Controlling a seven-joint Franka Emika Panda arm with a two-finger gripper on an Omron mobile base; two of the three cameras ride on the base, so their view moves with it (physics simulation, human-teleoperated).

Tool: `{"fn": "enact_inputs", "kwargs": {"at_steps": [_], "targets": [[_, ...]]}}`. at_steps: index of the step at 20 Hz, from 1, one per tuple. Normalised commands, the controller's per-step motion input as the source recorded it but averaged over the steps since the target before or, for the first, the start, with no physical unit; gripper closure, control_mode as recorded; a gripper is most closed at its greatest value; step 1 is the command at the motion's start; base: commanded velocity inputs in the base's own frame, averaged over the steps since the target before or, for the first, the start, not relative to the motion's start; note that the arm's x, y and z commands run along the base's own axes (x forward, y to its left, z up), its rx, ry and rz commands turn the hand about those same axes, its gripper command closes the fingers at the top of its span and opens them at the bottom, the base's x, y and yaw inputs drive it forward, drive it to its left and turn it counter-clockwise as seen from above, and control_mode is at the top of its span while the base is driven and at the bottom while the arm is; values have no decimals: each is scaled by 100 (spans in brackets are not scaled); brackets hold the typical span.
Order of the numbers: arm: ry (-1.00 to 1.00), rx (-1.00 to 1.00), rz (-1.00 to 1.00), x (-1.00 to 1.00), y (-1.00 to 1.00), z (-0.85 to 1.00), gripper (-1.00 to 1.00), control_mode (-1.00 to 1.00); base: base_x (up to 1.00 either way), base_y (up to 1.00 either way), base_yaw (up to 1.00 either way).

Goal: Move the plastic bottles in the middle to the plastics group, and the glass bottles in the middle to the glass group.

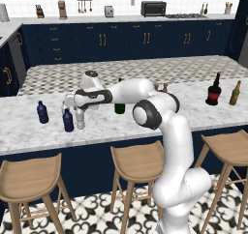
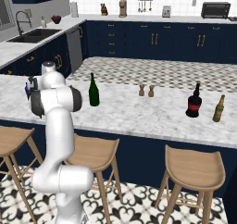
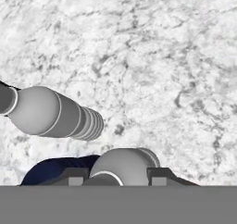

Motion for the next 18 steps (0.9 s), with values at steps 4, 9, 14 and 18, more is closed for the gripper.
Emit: {"fn": "enact_inputs", "kwargs": {"at_steps": [4, 9, 14, 18], "targets": [[0, -2, 0, 4, 2, -56, 100, -100, 0, 0, 0], [0, -11, 0, -8, -41, -46, -100, -100, 0, 0, 0], [-4, 1, 0, -12, -9, -4, -100, -100, 0, 0, 0], [0, 1, 0, 3, 5, 49, -100, -100, 0, 0, 0]]}}
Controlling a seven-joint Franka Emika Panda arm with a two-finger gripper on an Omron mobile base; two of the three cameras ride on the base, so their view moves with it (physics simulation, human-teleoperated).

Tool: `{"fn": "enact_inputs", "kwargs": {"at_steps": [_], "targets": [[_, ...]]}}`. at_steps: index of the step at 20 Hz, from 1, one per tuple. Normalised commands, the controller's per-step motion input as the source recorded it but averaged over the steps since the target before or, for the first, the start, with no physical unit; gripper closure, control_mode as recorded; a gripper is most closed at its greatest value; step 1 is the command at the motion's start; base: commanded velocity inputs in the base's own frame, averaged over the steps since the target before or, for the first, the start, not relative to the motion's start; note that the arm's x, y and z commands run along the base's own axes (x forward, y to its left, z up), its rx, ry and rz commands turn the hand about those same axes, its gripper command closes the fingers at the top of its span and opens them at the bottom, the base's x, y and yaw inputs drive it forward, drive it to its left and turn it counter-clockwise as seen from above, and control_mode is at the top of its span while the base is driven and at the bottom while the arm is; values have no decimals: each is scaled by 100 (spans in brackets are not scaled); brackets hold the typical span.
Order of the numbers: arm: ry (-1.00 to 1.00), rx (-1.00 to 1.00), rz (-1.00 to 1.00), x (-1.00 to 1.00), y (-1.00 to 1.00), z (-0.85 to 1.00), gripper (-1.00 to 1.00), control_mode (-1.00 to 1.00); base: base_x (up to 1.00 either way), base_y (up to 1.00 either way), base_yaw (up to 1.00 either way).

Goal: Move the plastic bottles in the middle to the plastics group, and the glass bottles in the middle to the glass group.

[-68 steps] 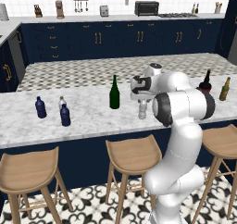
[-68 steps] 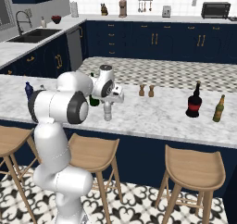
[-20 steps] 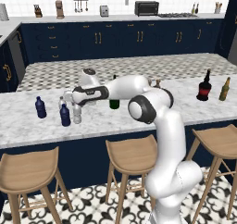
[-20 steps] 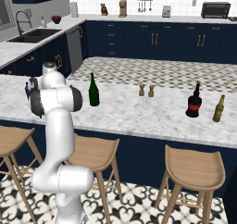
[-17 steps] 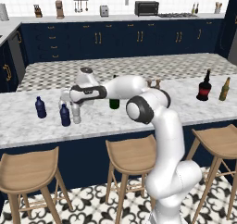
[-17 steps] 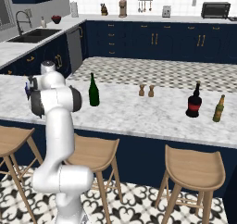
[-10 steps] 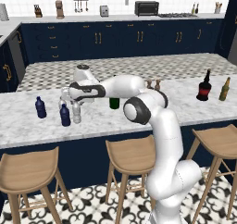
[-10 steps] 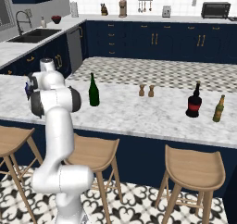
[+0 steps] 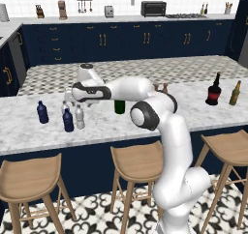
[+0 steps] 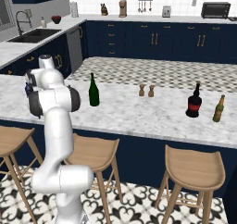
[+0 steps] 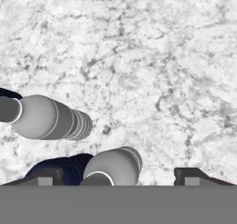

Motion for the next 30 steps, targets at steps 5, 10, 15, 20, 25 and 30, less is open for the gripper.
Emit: {"fn": "enact_inputs", "kwargs": {"at_steps": [5, 10, 15, 20, 25, 30], "targets": [[-3, -1, 0, -1, -36, 53, -100, -100, 0, 0, 0], [-20, -8, 9, -50, -85, 9, -100, -100, 0, 0, 0], [-33, -1, 20, -59, -98, 5, -100, -100, 0, 0, 0], [-28, 0, 11, -15, -82, 25, -100, -100, 0, 0, 0], [-3, 2, 2, 18, -57, 47, -100, -100, 0, 0, 0], [0, 7, -13, 44, -36, 45, -100, -100, 0, 0, 0]]}}
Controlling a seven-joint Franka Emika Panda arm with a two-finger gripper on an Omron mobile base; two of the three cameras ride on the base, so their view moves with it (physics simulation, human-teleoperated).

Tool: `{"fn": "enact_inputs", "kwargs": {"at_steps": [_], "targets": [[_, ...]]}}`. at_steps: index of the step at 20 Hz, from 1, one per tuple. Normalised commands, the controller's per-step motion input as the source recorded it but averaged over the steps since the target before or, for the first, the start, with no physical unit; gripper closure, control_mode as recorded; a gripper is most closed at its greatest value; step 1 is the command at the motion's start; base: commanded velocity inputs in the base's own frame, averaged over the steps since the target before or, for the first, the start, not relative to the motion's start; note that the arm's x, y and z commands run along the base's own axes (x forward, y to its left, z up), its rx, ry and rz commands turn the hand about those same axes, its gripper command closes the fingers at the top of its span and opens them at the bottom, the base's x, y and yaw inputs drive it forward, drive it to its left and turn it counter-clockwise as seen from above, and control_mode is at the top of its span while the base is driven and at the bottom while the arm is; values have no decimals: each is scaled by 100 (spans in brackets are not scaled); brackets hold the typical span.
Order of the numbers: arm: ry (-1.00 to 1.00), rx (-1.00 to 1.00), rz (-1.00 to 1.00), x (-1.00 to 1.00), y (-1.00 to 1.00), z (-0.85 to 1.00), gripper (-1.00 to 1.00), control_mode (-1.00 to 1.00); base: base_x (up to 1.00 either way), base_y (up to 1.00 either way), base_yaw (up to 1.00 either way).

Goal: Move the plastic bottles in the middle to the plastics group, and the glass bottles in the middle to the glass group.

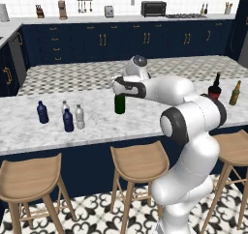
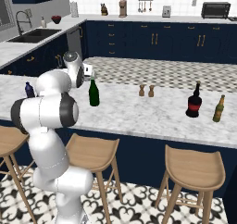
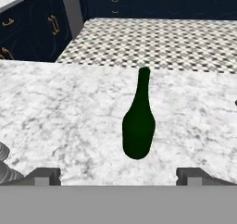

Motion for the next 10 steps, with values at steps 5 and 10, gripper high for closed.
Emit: {"fn": "enact_inputs", "kwargs": {"at_steps": [5, 10], "targets": [[3, 6, -13, 51, -25, 20, -100, -100, 0, 0, 0], [11, 2, -2, 36, -10, -14, -100, -100, 0, 0, 0]]}}
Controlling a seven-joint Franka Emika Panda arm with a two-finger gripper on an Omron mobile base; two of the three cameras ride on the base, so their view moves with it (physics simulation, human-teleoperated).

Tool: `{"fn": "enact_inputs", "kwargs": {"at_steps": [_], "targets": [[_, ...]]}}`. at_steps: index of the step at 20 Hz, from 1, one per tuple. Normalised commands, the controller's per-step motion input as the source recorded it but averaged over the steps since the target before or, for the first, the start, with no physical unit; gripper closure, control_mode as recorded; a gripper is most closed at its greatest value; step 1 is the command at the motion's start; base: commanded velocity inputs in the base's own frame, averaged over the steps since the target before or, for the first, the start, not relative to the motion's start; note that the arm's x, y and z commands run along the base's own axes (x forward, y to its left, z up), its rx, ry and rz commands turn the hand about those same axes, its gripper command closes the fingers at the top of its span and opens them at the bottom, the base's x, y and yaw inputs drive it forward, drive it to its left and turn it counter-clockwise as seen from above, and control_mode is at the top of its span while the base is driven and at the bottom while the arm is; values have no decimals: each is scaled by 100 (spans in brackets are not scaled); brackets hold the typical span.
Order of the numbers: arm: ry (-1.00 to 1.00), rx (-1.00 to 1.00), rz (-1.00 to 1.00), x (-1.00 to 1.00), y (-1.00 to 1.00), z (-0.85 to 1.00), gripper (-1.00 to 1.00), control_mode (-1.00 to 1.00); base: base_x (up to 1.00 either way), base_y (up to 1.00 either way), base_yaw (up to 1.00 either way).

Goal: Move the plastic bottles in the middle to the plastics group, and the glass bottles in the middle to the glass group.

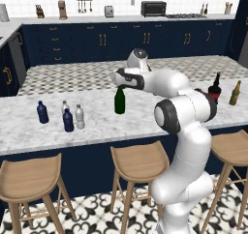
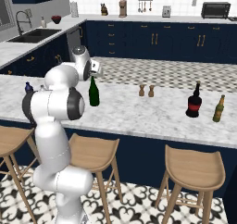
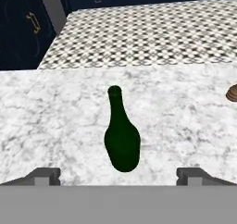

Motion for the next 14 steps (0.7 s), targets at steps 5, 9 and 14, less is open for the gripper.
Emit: {"fn": "enact_inputs", "kwargs": {"at_steps": [5, 9, 14], "targets": [[9, 9, 0, 40, -2, -29, -100, -100, 0, 0, 0], [1, 3, 0, 49, 0, -35, -100, -100, 0, 0, 0], [1, 0, 0, 57, 1, -16, -100, -100, 0, 0, 0]]}}
